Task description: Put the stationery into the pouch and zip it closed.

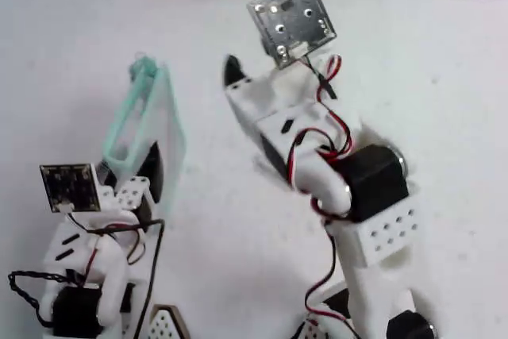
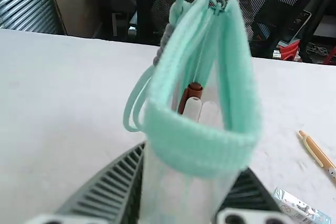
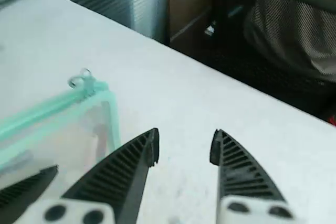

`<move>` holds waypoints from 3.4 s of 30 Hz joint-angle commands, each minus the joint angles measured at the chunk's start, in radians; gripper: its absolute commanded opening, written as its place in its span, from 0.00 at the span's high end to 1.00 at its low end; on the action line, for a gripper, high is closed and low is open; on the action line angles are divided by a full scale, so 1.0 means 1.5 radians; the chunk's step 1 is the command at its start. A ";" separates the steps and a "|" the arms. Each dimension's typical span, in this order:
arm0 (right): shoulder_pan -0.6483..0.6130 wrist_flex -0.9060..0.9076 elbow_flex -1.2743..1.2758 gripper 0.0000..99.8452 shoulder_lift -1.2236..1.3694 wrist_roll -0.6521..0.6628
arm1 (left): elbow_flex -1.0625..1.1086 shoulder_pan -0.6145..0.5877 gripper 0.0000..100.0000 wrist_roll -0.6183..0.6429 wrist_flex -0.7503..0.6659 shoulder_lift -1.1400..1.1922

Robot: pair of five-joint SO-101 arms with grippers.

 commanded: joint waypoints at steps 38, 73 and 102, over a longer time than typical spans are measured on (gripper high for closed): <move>0.152 -0.494 0.671 0.88 -0.001 -0.002 | -0.229 0.214 0.89 -0.072 -0.510 0.442; 0.197 -0.599 0.723 0.88 0.001 -0.002 | -0.251 0.287 0.92 -0.207 -0.919 0.982; 0.192 -0.592 0.725 0.88 0.001 0.003 | 0.132 0.178 0.79 -0.158 -0.378 0.154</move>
